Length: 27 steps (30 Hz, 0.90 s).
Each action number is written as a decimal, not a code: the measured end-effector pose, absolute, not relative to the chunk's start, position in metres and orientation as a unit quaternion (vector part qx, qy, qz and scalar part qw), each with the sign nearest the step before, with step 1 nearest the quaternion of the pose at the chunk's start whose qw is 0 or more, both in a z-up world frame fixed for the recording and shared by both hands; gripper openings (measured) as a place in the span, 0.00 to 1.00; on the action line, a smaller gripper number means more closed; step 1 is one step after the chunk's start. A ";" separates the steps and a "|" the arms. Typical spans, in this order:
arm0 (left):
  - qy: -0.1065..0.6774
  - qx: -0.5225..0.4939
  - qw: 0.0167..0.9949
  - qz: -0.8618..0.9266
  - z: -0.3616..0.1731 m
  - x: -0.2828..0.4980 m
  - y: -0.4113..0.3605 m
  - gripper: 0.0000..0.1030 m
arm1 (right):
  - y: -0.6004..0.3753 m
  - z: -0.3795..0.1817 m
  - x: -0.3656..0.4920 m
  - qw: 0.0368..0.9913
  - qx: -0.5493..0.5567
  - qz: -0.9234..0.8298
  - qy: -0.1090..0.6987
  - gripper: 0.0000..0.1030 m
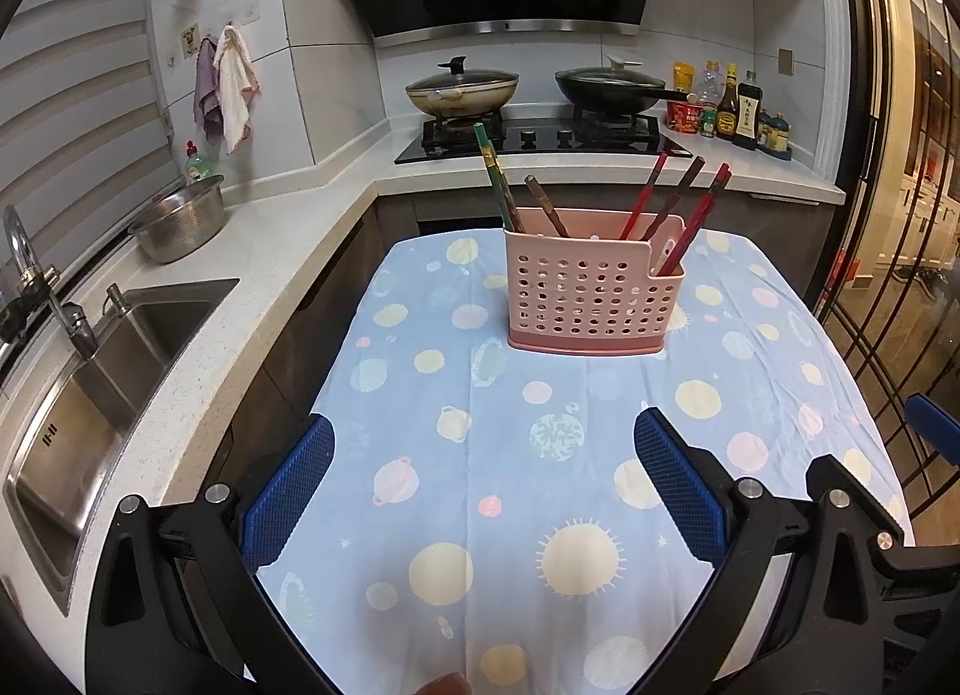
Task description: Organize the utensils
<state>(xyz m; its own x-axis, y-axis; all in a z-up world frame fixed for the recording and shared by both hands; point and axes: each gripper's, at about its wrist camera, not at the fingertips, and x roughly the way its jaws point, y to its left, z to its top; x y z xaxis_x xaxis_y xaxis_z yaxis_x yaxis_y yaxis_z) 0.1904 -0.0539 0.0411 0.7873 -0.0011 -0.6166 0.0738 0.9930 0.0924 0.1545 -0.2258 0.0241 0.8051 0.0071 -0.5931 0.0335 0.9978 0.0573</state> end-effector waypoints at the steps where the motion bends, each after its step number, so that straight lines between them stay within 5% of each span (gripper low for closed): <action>1: 0.325 0.058 0.944 -0.021 0.041 0.189 -0.055 0.93 | -0.226 0.024 0.155 0.949 0.033 -0.007 0.312 0.93; 27: 0.330 0.051 0.942 -0.024 0.037 0.188 -0.056 0.93 | -0.225 0.024 0.155 0.949 0.030 -0.006 0.314 0.93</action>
<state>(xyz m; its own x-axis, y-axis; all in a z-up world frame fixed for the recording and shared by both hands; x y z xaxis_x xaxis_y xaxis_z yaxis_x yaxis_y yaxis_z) 0.1877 -0.0560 0.0366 0.7807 -0.0112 -0.6248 0.0789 0.9936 0.0808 0.1549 -0.2252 0.0240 0.8024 0.0084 -0.5968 0.0294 0.9981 0.0535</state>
